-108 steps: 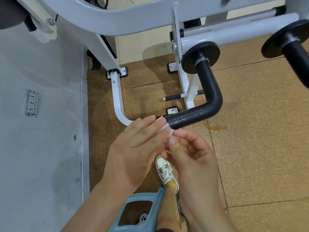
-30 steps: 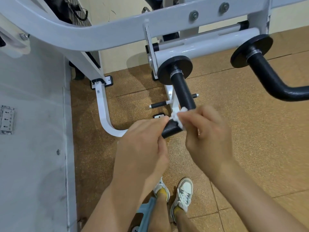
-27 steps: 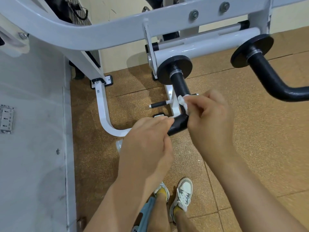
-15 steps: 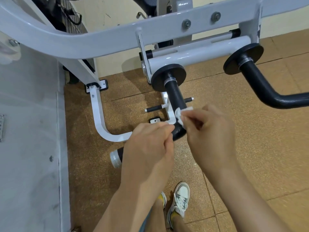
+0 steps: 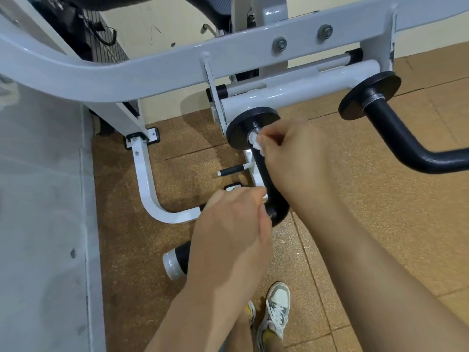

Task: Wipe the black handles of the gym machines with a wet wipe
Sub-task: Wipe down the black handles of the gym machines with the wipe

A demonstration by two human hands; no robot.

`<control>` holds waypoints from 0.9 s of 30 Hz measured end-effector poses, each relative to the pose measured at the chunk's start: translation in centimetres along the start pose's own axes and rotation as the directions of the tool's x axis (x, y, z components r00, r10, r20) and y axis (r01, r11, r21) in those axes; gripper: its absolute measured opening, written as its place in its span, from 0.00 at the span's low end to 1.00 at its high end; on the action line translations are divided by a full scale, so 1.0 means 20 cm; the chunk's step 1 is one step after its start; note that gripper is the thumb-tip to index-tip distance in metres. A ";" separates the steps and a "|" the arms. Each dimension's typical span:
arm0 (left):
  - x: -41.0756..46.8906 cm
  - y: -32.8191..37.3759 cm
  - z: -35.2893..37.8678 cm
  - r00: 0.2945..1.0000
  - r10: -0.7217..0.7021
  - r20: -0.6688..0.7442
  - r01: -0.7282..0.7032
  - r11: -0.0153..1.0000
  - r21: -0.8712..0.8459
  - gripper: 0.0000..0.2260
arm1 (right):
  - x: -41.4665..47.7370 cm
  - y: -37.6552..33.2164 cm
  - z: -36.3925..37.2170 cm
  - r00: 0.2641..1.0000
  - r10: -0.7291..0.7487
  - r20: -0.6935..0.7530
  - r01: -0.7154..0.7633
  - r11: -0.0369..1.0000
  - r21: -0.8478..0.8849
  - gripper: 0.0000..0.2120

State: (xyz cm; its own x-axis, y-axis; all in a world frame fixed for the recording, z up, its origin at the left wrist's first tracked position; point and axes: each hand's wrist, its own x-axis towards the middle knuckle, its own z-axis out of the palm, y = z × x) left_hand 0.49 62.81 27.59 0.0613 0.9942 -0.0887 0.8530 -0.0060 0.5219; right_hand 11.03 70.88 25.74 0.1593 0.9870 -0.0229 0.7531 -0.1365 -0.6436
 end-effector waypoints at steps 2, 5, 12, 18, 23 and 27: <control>0.02 0.00 0.00 1.000 -0.002 0.004 0.003 1.000 -0.011 0.12 | -0.05 0.03 -0.03 1.000 -0.021 -0.011 0.021 1.000 -0.016 0.06; 0.04 -0.01 0.00 0.999 -0.026 0.044 0.027 0.999 -0.024 0.16 | -0.16 0.04 -0.08 0.999 -0.025 -0.035 0.026 1.000 0.017 0.05; 0.11 0.01 -0.02 0.998 0.044 0.039 -0.042 0.998 -0.053 0.22 | 0.03 0.03 0.02 0.998 0.037 -0.047 -0.033 0.996 0.088 0.06; 0.32 0.01 0.00 0.992 0.130 0.011 -0.129 0.990 -0.061 0.19 | -0.01 0.06 -0.02 0.989 0.147 0.007 -0.143 0.949 0.281 0.05; 0.39 -0.01 0.02 0.994 0.091 0.058 -0.080 0.981 -0.178 0.16 | 0.11 0.14 0.05 0.872 0.433 0.227 -0.482 0.685 0.546 0.04; 0.38 -0.04 -0.01 0.992 0.027 0.125 -0.010 0.991 -0.136 0.17 | 0.09 0.16 0.05 0.740 0.362 0.567 -0.662 0.242 0.709 0.06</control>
State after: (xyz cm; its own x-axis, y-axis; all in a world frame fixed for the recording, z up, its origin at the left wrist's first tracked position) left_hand 0.10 70.47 26.60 0.1489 0.9724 -0.1795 0.7739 -0.0016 0.6333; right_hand 13.10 72.29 22.77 0.0283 0.7289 -0.6840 -0.3755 -0.6264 -0.6830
